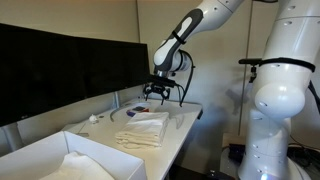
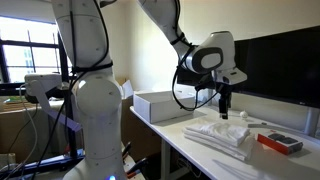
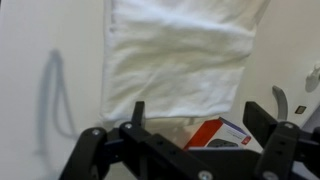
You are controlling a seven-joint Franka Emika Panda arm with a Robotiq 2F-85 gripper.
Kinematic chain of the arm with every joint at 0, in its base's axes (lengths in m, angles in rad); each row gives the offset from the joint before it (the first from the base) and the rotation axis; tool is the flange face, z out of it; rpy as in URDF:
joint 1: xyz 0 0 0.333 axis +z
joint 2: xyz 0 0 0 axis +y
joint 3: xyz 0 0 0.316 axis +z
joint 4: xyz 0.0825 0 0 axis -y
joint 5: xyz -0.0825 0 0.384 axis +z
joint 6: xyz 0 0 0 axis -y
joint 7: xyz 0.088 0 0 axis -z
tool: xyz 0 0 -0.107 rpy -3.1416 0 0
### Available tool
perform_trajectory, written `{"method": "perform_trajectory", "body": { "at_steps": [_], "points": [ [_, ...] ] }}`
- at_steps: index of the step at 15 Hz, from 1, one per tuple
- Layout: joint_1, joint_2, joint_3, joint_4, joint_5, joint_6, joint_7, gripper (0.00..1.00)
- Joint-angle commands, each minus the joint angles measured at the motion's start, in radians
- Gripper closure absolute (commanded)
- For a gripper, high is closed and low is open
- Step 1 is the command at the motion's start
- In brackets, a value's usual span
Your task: Pick up three towel from the table and put it in the box.
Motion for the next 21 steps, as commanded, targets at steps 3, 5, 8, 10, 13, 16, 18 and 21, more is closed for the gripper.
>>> {"method": "perform_trajectory", "body": {
  "at_steps": [3,5,8,10,13,16,18,21],
  "points": [
    [-0.021,-0.053,-0.046,-0.083,0.073,0.031,-0.127,0.00],
    [-0.021,-0.051,-0.066,-0.090,0.108,0.024,-0.170,0.00],
    [-0.016,-0.044,-0.090,-0.103,0.190,0.012,-0.246,0.00],
    [-0.020,-0.035,-0.097,-0.111,0.234,0.007,-0.280,0.00],
    [-0.029,-0.021,-0.110,-0.126,0.283,0.010,-0.312,0.00],
    [-0.039,0.006,-0.126,-0.128,0.305,0.012,-0.322,0.00],
    [-0.049,0.032,-0.132,-0.122,0.305,0.012,-0.316,0.00],
    [-0.054,0.065,-0.137,-0.109,0.315,0.013,-0.323,0.00]
  ]
}}
